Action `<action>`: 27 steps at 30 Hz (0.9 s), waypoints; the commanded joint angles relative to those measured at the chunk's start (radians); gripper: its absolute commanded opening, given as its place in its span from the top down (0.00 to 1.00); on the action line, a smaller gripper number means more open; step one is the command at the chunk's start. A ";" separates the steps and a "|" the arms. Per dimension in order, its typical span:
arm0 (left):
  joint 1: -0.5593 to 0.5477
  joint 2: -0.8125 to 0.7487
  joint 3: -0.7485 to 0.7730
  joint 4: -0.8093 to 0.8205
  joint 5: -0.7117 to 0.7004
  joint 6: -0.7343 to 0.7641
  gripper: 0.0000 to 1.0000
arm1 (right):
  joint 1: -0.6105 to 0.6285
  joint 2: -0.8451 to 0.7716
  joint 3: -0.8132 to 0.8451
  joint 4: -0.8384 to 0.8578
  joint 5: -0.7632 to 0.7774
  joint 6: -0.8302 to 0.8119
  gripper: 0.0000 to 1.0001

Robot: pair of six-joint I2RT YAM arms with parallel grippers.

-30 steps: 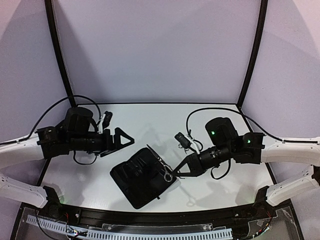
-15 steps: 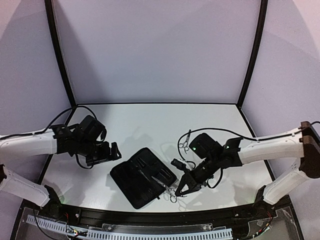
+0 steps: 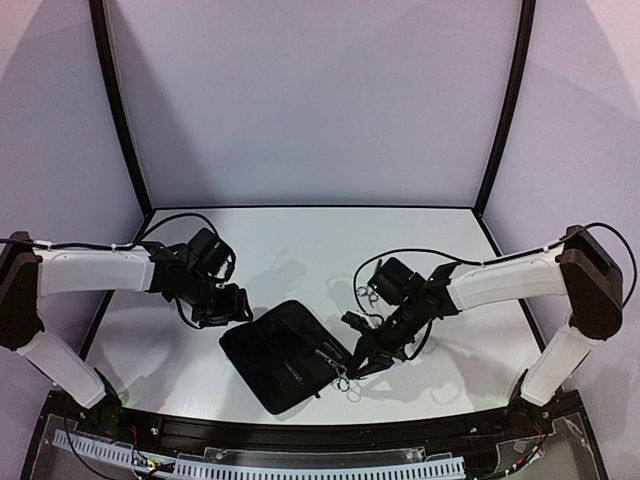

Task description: Sort the hair-cutting tools

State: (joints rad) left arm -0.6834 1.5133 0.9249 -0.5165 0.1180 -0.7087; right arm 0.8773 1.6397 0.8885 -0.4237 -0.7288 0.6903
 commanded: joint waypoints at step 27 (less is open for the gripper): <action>0.004 0.189 0.019 0.018 -0.026 0.158 0.65 | -0.095 0.266 0.048 0.177 -0.173 -0.074 1.00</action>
State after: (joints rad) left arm -0.6777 1.6618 0.9247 -0.4869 0.0904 -0.5864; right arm 0.8067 1.8376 0.8949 -0.2115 -0.9729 0.6322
